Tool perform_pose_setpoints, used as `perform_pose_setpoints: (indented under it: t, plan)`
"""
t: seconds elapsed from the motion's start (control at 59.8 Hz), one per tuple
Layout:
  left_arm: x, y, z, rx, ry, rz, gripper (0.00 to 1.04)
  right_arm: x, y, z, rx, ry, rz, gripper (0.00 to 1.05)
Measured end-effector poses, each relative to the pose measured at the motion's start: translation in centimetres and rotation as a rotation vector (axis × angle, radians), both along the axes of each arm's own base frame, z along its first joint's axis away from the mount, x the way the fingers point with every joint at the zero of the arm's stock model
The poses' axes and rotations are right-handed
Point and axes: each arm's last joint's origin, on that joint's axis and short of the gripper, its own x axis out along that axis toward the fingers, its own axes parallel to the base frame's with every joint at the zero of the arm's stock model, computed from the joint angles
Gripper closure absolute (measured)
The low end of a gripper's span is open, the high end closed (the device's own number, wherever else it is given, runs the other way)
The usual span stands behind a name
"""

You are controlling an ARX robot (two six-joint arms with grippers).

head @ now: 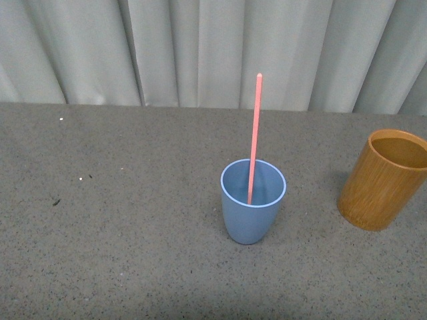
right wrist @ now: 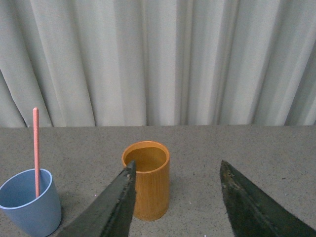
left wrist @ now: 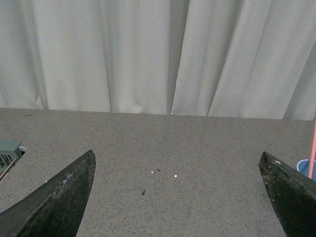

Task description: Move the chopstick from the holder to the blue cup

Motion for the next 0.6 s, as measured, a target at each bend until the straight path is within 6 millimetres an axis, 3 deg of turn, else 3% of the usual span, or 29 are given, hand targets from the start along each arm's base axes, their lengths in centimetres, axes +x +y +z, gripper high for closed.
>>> perform_pose_setpoints:
  t: [0.251, 0.602]
  plan:
    - [0.0, 0.0, 0.0, 0.0, 0.0, 0.0, 0.07, 0.0, 0.0, 0.0, 0.001, 0.0, 0.0, 0.08]
    - [0.0, 0.0, 0.0, 0.0, 0.0, 0.0, 0.07, 0.0, 0.0, 0.0, 0.0, 0.0, 0.0, 0.09]
